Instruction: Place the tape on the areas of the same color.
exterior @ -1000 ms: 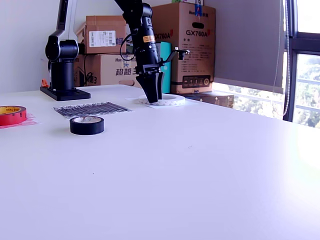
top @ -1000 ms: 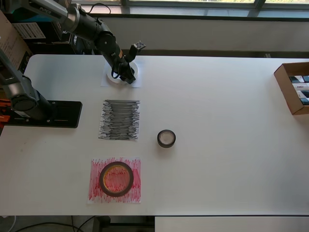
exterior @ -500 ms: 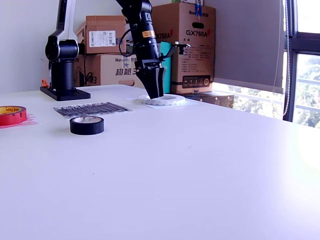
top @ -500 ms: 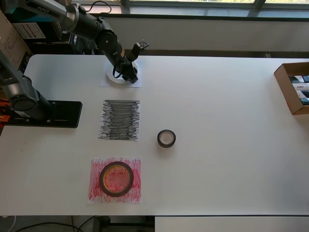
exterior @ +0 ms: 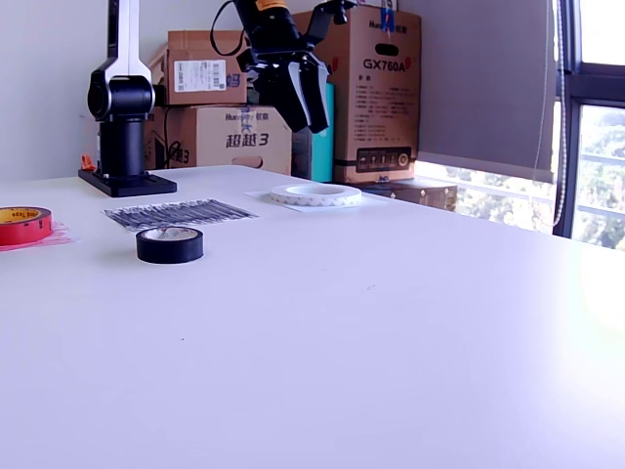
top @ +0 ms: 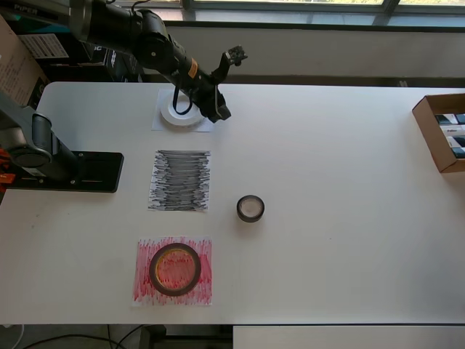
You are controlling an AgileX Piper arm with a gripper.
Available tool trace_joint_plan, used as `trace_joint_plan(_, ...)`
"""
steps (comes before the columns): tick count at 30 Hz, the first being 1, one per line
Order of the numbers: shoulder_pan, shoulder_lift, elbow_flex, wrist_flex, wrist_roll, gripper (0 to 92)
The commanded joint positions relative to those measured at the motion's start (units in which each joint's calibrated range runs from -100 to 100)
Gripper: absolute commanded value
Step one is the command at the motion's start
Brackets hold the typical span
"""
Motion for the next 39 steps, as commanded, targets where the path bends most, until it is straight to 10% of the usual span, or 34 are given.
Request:
trace_joint_plan(1, -9.76, 1.4, -1.45, -0.51, -0.36, 45.5)
trace_joint_plan(18, -28.78, 7.95, -2.63, -0.51, -0.93, 45.5)
trace_joint_plan(39, -21.91, 11.04, -7.18, 9.24, 5.61, 45.5)
